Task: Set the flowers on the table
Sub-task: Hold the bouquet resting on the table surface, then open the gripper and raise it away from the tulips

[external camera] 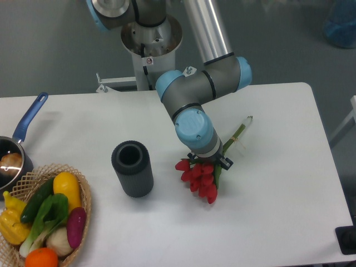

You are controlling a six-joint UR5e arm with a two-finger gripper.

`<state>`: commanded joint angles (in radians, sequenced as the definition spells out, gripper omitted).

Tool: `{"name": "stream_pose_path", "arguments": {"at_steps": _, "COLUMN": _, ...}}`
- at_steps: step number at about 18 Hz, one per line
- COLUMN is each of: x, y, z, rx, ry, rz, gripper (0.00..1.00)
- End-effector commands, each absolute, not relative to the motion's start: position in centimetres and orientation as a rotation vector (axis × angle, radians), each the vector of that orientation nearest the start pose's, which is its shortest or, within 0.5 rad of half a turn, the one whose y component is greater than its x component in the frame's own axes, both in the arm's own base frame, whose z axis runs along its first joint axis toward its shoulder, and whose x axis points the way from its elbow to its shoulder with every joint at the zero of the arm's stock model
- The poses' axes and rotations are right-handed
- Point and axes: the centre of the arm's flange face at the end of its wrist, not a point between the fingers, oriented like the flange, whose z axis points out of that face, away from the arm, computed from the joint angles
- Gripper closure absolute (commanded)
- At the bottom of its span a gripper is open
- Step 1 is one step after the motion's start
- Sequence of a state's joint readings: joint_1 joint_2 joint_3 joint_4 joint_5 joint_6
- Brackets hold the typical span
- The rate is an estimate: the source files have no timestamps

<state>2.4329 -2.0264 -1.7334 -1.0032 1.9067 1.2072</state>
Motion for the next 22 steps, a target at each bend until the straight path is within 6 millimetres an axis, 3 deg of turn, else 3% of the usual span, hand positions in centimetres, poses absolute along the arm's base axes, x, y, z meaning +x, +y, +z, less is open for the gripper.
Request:
{"name": "stream_pose_path", "arguments": {"at_steps": 5, "x": -39.1, "y": 46.8, "z": 21.8, "rx": -3.39, "ry": 0.616, "rz": 0.225, "gripper": 0.23}}
{"name": "stream_pose_path", "arguments": {"at_steps": 8, "x": -39.3, "y": 46.9, "z": 22.4, "rx": -3.383, "ry": 0.613, "rz": 0.244, "gripper": 0.0}}
{"name": "stream_pose_path", "arguments": {"at_steps": 12, "x": -39.7, "y": 46.6, "z": 24.2, "rx": -3.366, "ry": 0.587, "rz": 0.289, "gripper": 0.0}}
{"name": "stream_pose_path", "arguments": {"at_steps": 17, "x": -42.6, "y": 45.1, "z": 27.3, "rx": -3.28, "ry": 0.456, "rz": 0.284, "gripper": 0.0}}
{"name": "stream_pose_path", "arguments": {"at_steps": 22, "x": -43.5, "y": 45.0, "z": 30.2, "rx": -3.162, "ry": 0.394, "rz": 0.28, "gripper": 0.0}}
